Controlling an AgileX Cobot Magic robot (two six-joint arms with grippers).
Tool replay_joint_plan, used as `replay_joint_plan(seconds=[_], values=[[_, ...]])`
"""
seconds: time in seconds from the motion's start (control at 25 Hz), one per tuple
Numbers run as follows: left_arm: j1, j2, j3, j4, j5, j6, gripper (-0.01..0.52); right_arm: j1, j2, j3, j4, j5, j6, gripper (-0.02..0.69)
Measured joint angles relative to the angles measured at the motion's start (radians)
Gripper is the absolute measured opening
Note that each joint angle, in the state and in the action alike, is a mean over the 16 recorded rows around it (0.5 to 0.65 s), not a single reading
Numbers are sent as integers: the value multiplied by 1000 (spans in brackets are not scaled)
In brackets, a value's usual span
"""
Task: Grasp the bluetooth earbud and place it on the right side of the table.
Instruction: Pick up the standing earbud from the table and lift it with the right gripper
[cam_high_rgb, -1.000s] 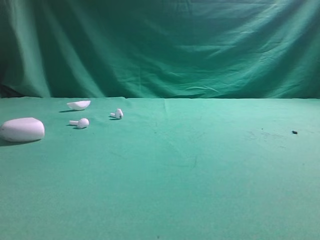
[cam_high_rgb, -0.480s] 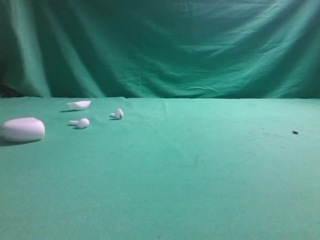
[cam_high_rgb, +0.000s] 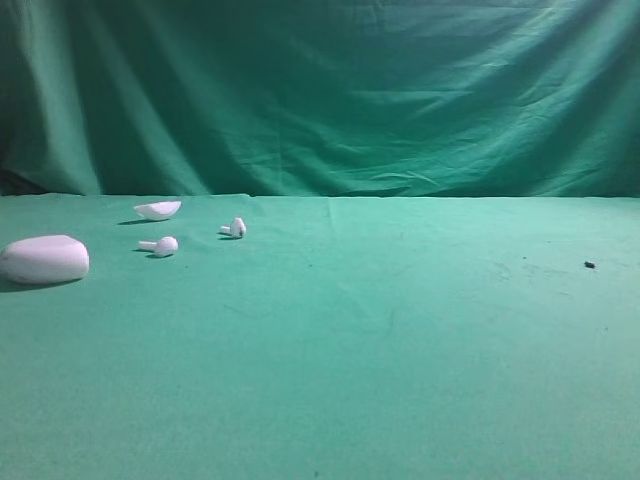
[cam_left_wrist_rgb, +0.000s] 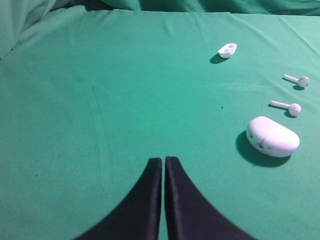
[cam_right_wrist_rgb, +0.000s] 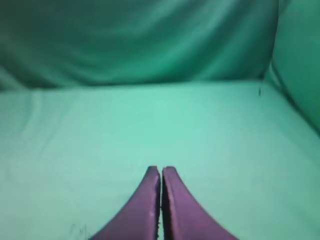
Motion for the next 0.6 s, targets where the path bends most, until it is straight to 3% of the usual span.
replay_joint_plan(seconds=[0.32,0.6], values=[[0,0,0,0,0,0,0,36,368,-192,37,145,-42,0],[0,0,0,0,0,0,0,164,708,-411,45,283,-133,0]])
